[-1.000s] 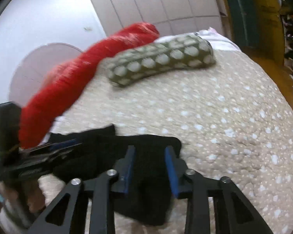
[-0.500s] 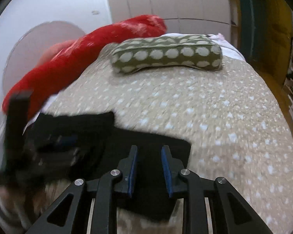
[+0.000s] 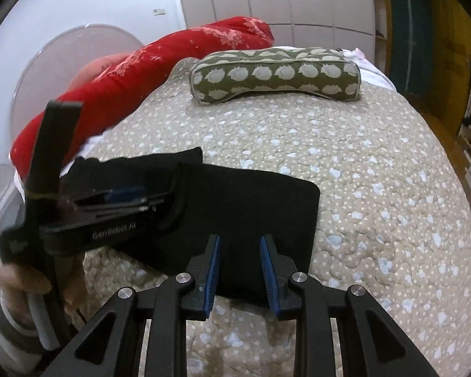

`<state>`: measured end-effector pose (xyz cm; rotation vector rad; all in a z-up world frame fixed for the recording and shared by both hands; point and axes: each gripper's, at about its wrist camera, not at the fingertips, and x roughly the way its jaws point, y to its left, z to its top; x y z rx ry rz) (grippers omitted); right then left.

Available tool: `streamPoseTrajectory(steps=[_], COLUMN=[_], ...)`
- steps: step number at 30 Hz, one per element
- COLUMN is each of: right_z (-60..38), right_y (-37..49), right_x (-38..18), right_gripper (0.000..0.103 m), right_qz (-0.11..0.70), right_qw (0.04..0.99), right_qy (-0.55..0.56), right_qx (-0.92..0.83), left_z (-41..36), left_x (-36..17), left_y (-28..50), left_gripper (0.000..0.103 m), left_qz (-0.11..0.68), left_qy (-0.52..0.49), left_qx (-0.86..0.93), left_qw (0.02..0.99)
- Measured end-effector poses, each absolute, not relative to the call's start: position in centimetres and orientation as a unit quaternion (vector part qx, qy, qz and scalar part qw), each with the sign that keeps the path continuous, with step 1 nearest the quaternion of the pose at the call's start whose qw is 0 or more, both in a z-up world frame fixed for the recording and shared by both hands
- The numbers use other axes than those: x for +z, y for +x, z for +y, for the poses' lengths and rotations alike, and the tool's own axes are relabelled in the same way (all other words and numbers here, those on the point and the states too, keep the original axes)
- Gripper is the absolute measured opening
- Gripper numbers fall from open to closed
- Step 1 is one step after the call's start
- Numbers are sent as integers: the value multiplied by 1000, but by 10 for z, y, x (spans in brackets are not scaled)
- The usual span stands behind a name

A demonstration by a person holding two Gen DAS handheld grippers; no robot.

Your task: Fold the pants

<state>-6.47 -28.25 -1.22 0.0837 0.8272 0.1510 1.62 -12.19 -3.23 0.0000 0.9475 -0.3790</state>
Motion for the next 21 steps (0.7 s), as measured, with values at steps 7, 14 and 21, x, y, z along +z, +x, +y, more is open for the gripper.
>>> streamPoseTrajectory(steps=[7,14,21], right_z=[-288,-275,-248], right_y=[-47,-40,-11], right_x=[-25,-13,-18], right_gripper=[25,25,26], right_qz=[424,415,418], right_qw=[903,906,903], right_qy=[43,40,26], right_qx=[49,74,96], left_z=[-120,-113,-86], left_x=[-32,-28,-15], left_y=[16,15,8], left_gripper=[49,50,63], left_qz=[455,462,456], left_qy=[-3,-26,-48], left_qx=[-182,-183,-164], left_qw=[872,867,874])
